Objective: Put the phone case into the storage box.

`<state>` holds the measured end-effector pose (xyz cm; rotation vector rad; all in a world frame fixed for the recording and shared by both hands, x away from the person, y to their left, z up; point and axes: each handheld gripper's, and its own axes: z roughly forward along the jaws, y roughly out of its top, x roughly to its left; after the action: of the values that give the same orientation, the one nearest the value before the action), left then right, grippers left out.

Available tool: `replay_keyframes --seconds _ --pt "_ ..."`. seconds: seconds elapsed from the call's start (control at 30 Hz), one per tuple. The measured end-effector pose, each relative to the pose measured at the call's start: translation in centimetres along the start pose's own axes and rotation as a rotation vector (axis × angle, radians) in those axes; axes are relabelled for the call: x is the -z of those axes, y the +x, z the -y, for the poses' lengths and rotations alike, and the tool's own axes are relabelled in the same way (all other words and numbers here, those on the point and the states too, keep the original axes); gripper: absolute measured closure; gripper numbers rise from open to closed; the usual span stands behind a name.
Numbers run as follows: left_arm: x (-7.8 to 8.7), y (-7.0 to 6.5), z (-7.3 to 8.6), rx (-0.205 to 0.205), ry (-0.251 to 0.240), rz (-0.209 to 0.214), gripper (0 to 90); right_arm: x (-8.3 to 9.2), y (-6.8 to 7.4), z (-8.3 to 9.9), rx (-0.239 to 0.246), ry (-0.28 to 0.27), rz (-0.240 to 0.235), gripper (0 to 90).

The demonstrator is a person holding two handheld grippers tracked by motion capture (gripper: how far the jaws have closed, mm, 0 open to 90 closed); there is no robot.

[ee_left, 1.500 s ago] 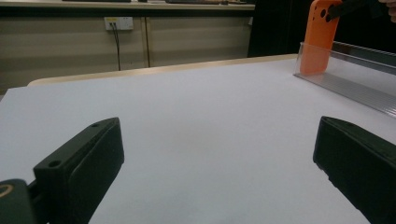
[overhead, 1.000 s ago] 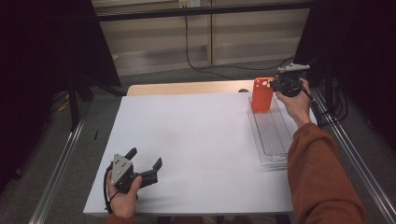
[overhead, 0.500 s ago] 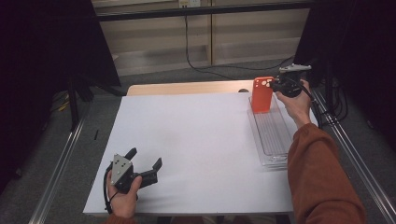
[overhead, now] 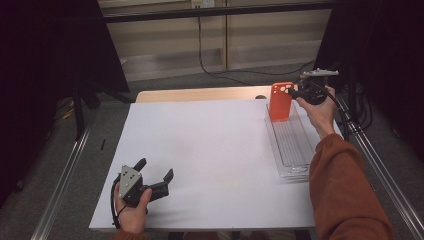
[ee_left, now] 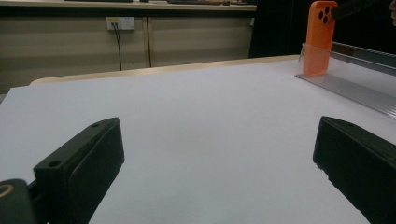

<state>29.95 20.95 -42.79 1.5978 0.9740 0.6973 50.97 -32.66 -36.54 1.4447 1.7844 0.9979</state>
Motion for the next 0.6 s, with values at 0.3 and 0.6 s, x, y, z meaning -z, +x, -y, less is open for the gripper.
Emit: replay_keyframes --seconds 0.3,0.6 --pt "-0.18 -0.04 -0.06 -0.005 -0.001 0.004 1.9 0.33 -0.18 -0.06 -0.044 0.0 -0.014 18.8" --pt "-0.27 0.05 -0.07 0.0 0.0 0.01 1.9 0.59 -0.16 0.25 -0.079 -0.028 -0.017 9.1"
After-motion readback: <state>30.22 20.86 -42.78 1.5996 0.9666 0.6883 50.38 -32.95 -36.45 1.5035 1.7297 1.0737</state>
